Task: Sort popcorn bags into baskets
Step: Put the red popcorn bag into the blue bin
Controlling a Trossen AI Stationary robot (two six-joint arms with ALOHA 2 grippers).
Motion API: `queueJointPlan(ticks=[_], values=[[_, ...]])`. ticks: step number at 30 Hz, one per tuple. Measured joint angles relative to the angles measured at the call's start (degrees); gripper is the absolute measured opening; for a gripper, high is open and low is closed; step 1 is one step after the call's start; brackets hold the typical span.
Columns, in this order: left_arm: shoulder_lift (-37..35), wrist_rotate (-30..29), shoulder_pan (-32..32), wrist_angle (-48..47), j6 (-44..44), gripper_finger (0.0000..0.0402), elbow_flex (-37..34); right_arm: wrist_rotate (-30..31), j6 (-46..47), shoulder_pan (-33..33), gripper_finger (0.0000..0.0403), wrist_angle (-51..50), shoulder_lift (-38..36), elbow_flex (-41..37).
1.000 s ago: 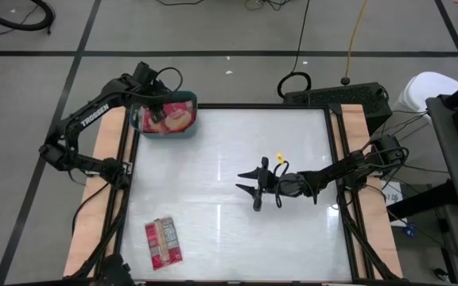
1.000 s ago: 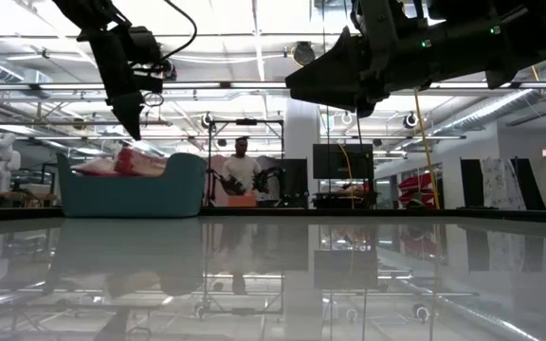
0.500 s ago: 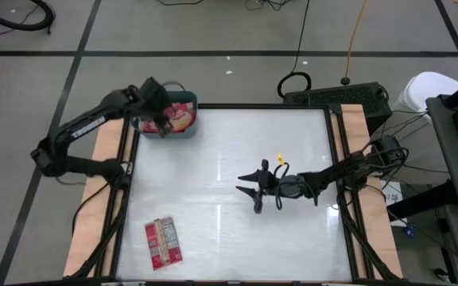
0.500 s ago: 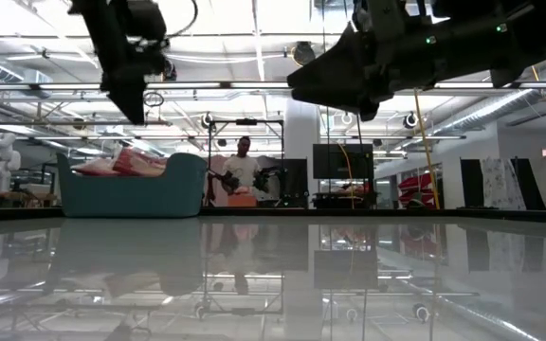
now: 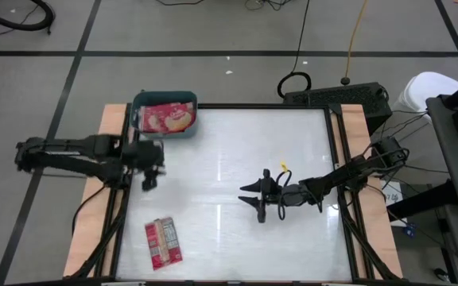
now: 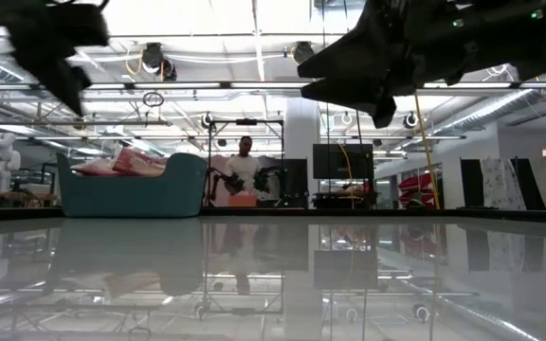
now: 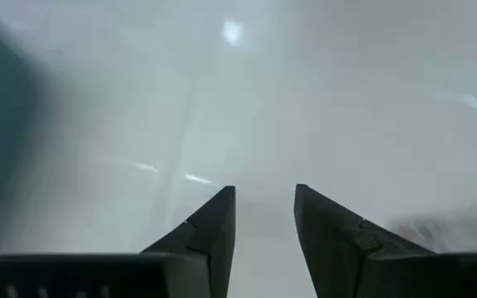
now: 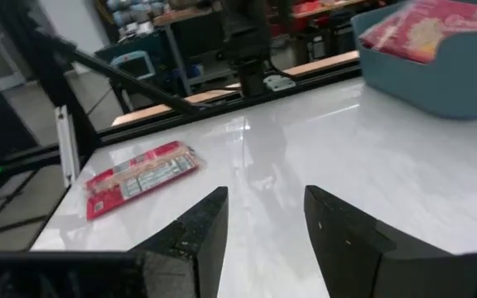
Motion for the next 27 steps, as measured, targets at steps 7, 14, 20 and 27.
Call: queueJointPlan(ticks=[7,14,20,27], values=[[0.9,1.95,-23.88,10.06,-11.83,0.0096,-9.83,7.74,6.5,4.43,0.0155,-1.96,0.02,0.0],[8.87,1.49,-41.54,28.29,-17.14,0.0023,-13.09,12.01,8.19,7.4,0.0155,-1.81,0.02,0.0],[18.47,1.4,-46.58,30.58,-21.48,0.0012,-13.29,12.42,9.5,7.69,0.0155,-1.74,0.02,0.0],[27.8,1.34,-47.22,43.44,-16.74,0.0008,-13.27,12.51,9.52,7.66,0.0155,-1.63,0.02,0.0]])
